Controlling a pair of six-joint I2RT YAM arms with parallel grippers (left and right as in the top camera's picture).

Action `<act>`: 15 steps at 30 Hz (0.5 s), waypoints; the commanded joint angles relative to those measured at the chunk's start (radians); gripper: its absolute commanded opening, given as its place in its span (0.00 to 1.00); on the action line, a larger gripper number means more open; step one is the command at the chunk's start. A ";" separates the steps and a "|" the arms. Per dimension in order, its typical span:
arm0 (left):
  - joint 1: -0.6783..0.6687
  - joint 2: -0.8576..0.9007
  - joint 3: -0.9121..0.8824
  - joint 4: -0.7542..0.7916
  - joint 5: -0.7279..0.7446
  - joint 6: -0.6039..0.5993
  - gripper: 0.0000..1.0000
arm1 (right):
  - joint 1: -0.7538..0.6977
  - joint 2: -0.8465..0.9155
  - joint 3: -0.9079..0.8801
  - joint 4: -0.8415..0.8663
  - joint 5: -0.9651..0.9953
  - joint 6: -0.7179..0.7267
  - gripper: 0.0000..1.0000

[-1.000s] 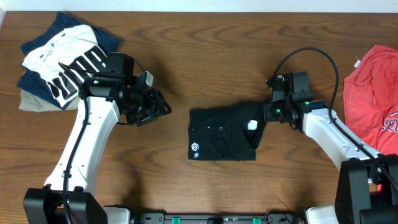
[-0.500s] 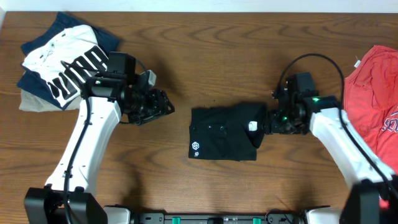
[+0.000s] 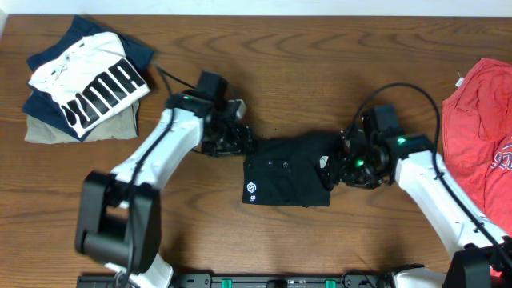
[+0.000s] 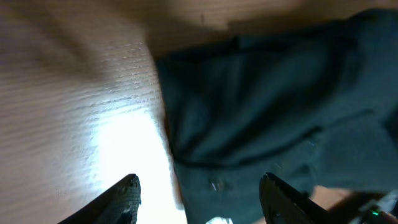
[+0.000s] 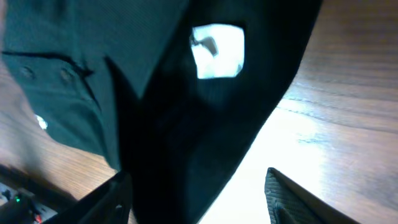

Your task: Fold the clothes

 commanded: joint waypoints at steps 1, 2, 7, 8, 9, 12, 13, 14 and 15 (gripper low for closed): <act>-0.032 0.062 -0.007 0.008 -0.016 0.024 0.63 | 0.028 0.001 -0.063 0.050 -0.039 0.085 0.60; -0.039 0.078 -0.007 0.010 -0.016 0.024 0.63 | 0.032 0.001 -0.079 0.069 -0.053 0.087 0.59; -0.061 0.146 -0.007 0.012 -0.016 0.024 0.63 | 0.040 0.001 -0.128 0.127 -0.048 0.099 0.05; -0.063 0.158 -0.007 0.012 -0.016 0.024 0.63 | 0.040 0.001 -0.132 0.140 -0.029 0.105 0.01; -0.064 0.167 -0.007 0.012 -0.016 0.023 0.63 | 0.039 0.001 -0.132 0.148 0.000 0.109 0.01; -0.063 0.181 -0.007 0.005 -0.016 0.024 0.63 | 0.018 0.001 -0.117 0.170 0.114 0.108 0.01; -0.064 0.183 -0.007 0.002 -0.016 0.024 0.63 | 0.004 0.000 -0.109 0.170 0.152 0.108 0.01; -0.064 0.183 -0.007 -0.001 -0.016 0.024 0.63 | -0.019 0.000 -0.098 0.170 0.201 0.109 0.01; -0.064 0.183 -0.007 -0.003 -0.016 0.023 0.63 | -0.042 0.000 -0.090 0.174 0.239 0.109 0.01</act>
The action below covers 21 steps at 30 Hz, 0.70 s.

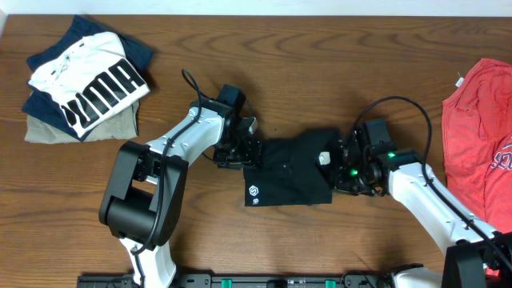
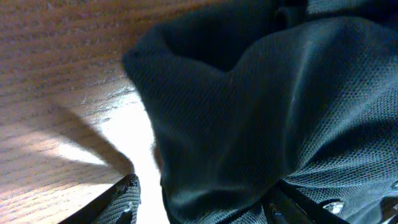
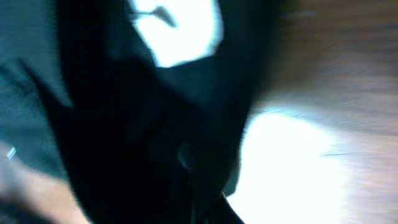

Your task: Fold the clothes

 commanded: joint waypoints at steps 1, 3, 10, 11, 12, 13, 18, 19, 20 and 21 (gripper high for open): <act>-0.003 0.024 -0.007 -0.014 -0.016 0.023 0.63 | -0.074 0.000 0.039 0.018 0.191 0.016 0.01; -0.003 0.024 -0.007 -0.014 -0.016 0.023 0.63 | -0.111 0.001 0.039 0.034 0.222 0.016 0.01; -0.003 0.024 -0.007 -0.022 -0.015 0.011 0.63 | -0.134 0.001 0.038 0.005 0.237 0.012 0.04; -0.003 0.024 -0.007 -0.031 -0.011 0.010 0.62 | -0.134 0.001 0.039 0.005 0.251 0.012 0.17; -0.003 0.023 -0.007 -0.044 -0.010 0.008 0.62 | -0.137 0.001 0.039 0.005 0.272 0.013 0.33; -0.003 0.021 -0.006 -0.053 -0.009 0.009 0.62 | -0.138 0.001 0.039 0.006 0.279 0.013 0.40; 0.014 -0.046 0.027 -0.128 -0.017 0.017 0.62 | -0.185 -0.006 0.082 -0.021 0.295 -0.037 0.49; 0.020 -0.069 0.033 -0.129 -0.019 0.017 0.62 | -0.196 -0.011 0.106 -0.043 0.295 -0.041 0.49; 0.029 -0.100 0.039 -0.126 -0.027 0.016 0.62 | -0.209 -0.020 0.148 -0.087 0.293 -0.040 0.49; 0.040 -0.131 0.044 -0.115 -0.045 0.016 0.62 | -0.215 -0.027 0.174 -0.114 0.286 -0.041 0.49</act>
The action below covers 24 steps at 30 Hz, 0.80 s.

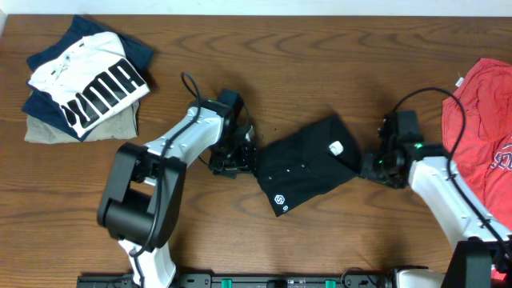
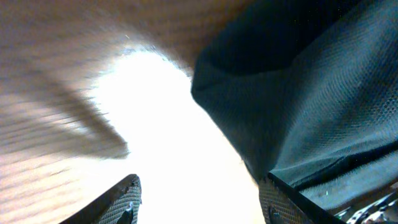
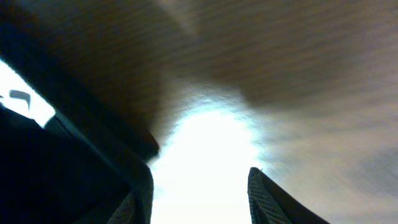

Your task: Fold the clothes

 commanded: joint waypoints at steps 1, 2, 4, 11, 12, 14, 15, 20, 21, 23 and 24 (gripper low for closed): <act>0.037 -0.131 0.045 0.024 -0.058 0.012 0.63 | -0.035 -0.037 0.123 -0.060 0.019 -0.028 0.49; 0.047 -0.156 0.045 0.043 -0.071 0.012 0.63 | -0.035 -0.050 0.159 -0.097 -0.002 -0.040 0.48; 0.066 -0.198 0.045 0.092 -0.080 0.009 0.67 | -0.027 -0.075 0.209 -0.146 -0.069 -0.062 0.44; 0.064 -0.195 0.045 0.183 -0.076 0.009 0.68 | 0.066 -0.110 0.209 -0.179 -0.248 -0.146 0.34; 0.058 -0.183 0.044 0.182 -0.077 0.009 0.68 | 0.088 -0.105 0.187 -0.177 -0.248 -0.146 0.32; 0.043 -0.160 0.042 0.180 -0.076 0.009 0.68 | 0.119 -0.095 0.150 -0.175 -0.247 -0.146 0.29; 0.035 -0.149 0.042 0.179 -0.076 0.010 0.68 | 0.136 -0.086 0.126 -0.174 -0.247 -0.146 0.29; -0.011 -0.079 0.040 0.176 -0.076 0.010 0.68 | 0.188 -0.052 -0.018 -0.083 -0.247 -0.137 0.22; -0.021 -0.064 0.040 0.178 -0.076 0.010 0.68 | 0.188 -0.050 -0.040 -0.051 -0.246 -0.131 0.20; -0.038 -0.036 0.040 0.179 -0.077 0.010 0.68 | 0.187 -0.048 -0.090 0.032 -0.230 -0.117 0.18; -0.047 -0.023 0.040 0.179 -0.077 0.010 0.68 | 0.187 -0.048 -0.109 0.070 -0.211 -0.106 0.17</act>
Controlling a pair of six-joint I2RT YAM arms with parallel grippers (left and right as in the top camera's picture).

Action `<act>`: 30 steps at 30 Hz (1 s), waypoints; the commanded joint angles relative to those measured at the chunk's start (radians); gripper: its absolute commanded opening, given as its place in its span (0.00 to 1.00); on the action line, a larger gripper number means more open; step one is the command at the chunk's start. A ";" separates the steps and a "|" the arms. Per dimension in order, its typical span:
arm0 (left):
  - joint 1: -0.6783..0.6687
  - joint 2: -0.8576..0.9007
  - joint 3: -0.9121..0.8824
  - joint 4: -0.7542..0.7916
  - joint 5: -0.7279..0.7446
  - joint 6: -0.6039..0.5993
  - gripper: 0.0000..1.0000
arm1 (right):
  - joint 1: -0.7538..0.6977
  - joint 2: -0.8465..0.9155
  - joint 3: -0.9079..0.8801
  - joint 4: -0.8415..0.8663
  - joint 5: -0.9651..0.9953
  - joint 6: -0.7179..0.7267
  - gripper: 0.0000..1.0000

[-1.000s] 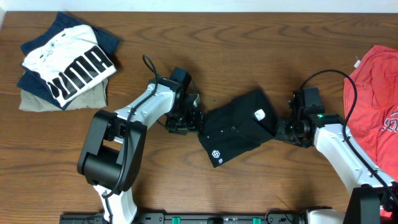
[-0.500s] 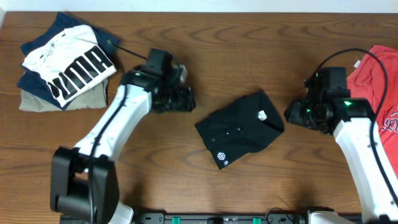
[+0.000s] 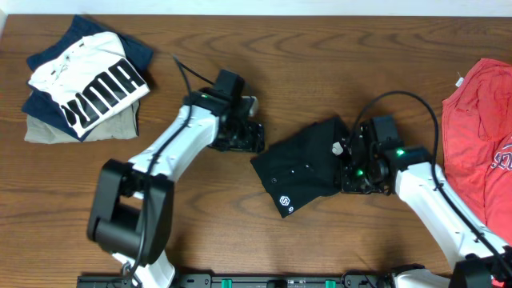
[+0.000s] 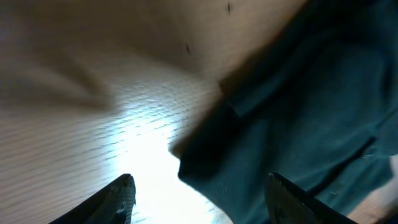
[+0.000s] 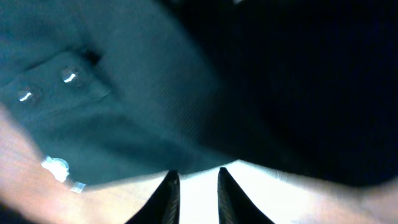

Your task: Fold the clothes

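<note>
A folded black shirt (image 3: 308, 164) lies askew at mid-table, its white logo (image 3: 282, 202) at the near corner and a white tag (image 3: 338, 148) on top. My left gripper (image 3: 254, 138) hovers just beyond the shirt's far-left corner, open wide with nothing in it; in the left wrist view the shirt (image 4: 298, 124) fills the right side between the fingers (image 4: 127, 194). My right gripper (image 3: 346, 173) sits at the shirt's near-right edge. In the right wrist view its jaws (image 5: 194, 194) stand a narrow gap apart over bare table, the buttoned placket (image 5: 68, 81) just ahead.
A stack of folded clothes (image 3: 84, 76), with a white PUMA shirt on top, lies at the far left corner. A red shirt (image 3: 480, 120) lies unfolded at the right edge. Brown wooden table (image 3: 320, 72) surrounds the black shirt.
My left gripper has drawn back from the shirt's left edge toward the far side. My right gripper has come in from the right to the shirt's near-right edge, its jaws narrower.
The black shirt lay square with both open grippers at its left and right ends. Then both were pressed into its edges. Then the shirt lay turned, logo corner toward the front, with the right gripper off to the right. Now it stays turned.
</note>
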 commanded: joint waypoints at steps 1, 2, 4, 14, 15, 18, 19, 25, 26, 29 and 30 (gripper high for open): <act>-0.028 0.049 -0.002 -0.006 -0.007 0.010 0.68 | 0.010 0.001 -0.060 0.089 0.051 0.034 0.17; -0.035 0.061 -0.002 -0.011 -0.007 0.010 0.68 | 0.010 0.001 -0.074 0.121 0.078 0.050 0.17; -0.052 0.087 -0.002 -0.034 -0.007 0.010 0.68 | 0.010 0.001 -0.101 0.199 0.136 0.068 0.17; -0.069 0.105 -0.002 -0.262 -0.007 0.009 0.68 | 0.010 0.009 -0.131 0.569 0.307 0.042 0.03; -0.069 0.101 -0.002 -0.277 -0.008 0.009 0.68 | 0.011 0.010 -0.131 0.580 0.307 0.041 0.06; -0.063 0.071 -0.002 -0.296 -0.010 0.009 0.68 | 0.011 0.008 -0.130 0.566 0.293 0.041 0.08; -0.058 0.054 -0.002 -0.296 -0.011 0.009 0.68 | 0.010 0.004 -0.129 0.543 0.276 0.042 0.08; 0.000 -0.092 0.001 -0.246 -0.078 0.010 0.69 | 0.010 -0.105 -0.109 0.395 0.159 0.042 0.23; 0.013 -0.114 0.001 -0.217 -0.082 0.010 0.72 | 0.010 -0.140 -0.108 0.368 0.155 0.042 0.25; 0.039 -0.139 0.001 -0.127 -0.082 0.010 0.77 | 0.011 -0.231 -0.108 0.295 0.154 0.042 0.28; 0.042 -0.138 0.001 -0.105 -0.082 0.010 0.78 | 0.011 -0.250 -0.108 0.275 0.154 0.042 0.29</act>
